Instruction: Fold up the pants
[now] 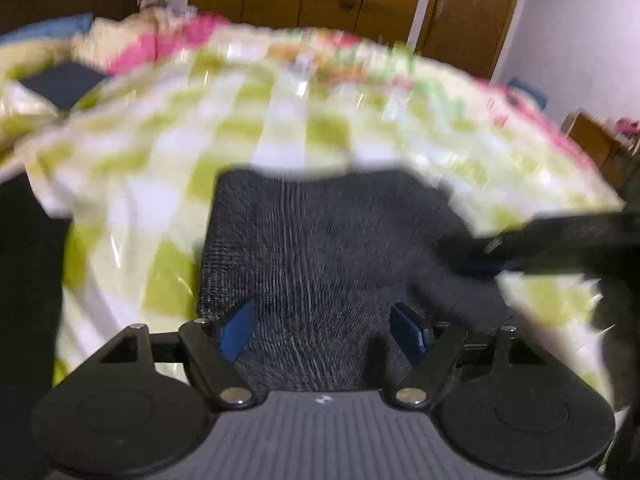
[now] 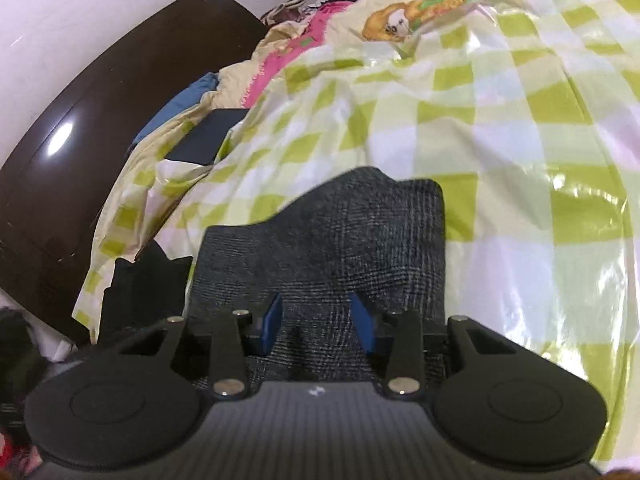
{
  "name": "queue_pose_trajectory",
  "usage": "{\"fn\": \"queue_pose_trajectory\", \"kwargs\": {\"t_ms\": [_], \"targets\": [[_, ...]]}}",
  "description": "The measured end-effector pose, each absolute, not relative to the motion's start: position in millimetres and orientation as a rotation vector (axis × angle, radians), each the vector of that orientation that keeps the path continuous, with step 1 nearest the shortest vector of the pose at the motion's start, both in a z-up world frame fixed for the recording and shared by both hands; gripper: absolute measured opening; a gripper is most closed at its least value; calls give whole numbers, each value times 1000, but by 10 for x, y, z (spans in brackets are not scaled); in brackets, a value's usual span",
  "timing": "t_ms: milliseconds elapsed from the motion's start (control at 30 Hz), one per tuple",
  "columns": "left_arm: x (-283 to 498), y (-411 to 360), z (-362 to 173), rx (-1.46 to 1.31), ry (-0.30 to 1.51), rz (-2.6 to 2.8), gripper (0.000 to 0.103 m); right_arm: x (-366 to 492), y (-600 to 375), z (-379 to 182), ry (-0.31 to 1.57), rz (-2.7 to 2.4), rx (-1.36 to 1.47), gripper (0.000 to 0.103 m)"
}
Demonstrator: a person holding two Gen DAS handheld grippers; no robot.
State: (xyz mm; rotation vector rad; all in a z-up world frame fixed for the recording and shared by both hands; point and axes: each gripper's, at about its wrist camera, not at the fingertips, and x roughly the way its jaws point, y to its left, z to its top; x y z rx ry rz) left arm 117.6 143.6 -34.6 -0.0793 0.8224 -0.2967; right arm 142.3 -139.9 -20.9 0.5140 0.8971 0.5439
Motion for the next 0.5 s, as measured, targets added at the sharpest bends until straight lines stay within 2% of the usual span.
{"fn": "queue_pose_trajectory", "kwargs": {"t_ms": [67, 133, 233, 333, 367, 400, 500], "targets": [[1155, 1406, -352, -48, 817, -304, 87, 1458, -1461, -236, 920, 544, 582, 33], [1123, 1384, -245, -39, 808, -308, 87, 1390, -1507, -105, 888, 540, 612, 36], [1065, 1398, -98, -74, 755, -322, 88, 1289, -1458, 141, 786, 566, 562, 37], [1126, 1381, -122, -77, 749, -296, 89, 1348, -1354, 120, 790, 525, 491, 40], [1172, 1378, -192, -78, 771, -292, 89, 1397, -1317, 27, 830, 490, 454, 39], [1195, 1369, -271, -70, 793, -281, 89, 1431, -1298, -85, 864, 466, 441, 33], [1171, 1292, -353, 4, 809, -263, 93, 1414, -1273, -200, 880, 467, 437, 30]]}}
